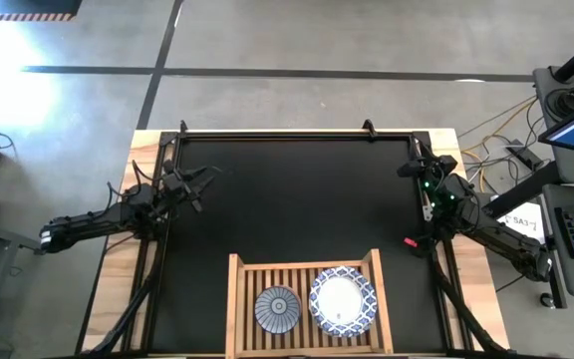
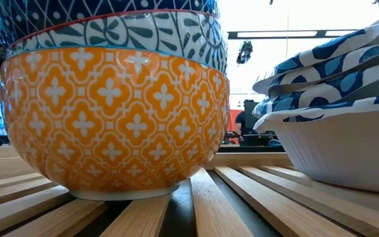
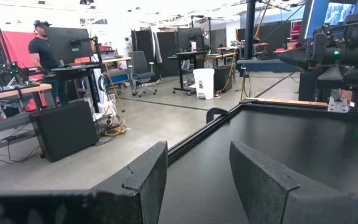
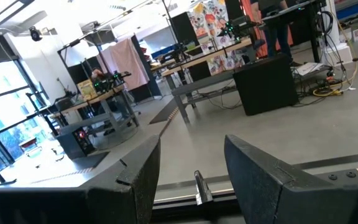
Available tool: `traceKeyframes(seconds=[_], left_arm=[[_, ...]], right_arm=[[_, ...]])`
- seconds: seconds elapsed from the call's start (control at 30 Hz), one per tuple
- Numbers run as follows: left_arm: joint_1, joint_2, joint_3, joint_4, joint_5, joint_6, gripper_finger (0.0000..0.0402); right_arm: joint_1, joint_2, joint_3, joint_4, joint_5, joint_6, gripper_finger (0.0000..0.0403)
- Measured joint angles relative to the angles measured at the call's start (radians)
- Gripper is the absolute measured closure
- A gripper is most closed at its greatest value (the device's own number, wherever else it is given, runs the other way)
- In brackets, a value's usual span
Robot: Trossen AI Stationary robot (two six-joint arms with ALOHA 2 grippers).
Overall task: Place and stack bowls onto a shelf
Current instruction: Return to Home Position
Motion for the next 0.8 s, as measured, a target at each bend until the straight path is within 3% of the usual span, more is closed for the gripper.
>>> traceKeyframes(seconds=[0.8], left_arm=[[0.000,0.000,0.000,0.000,0.000,0.000,0.0244]], right_arm=[[0.000,0.000,0.000,0.000,0.000,0.000,0.0234]])
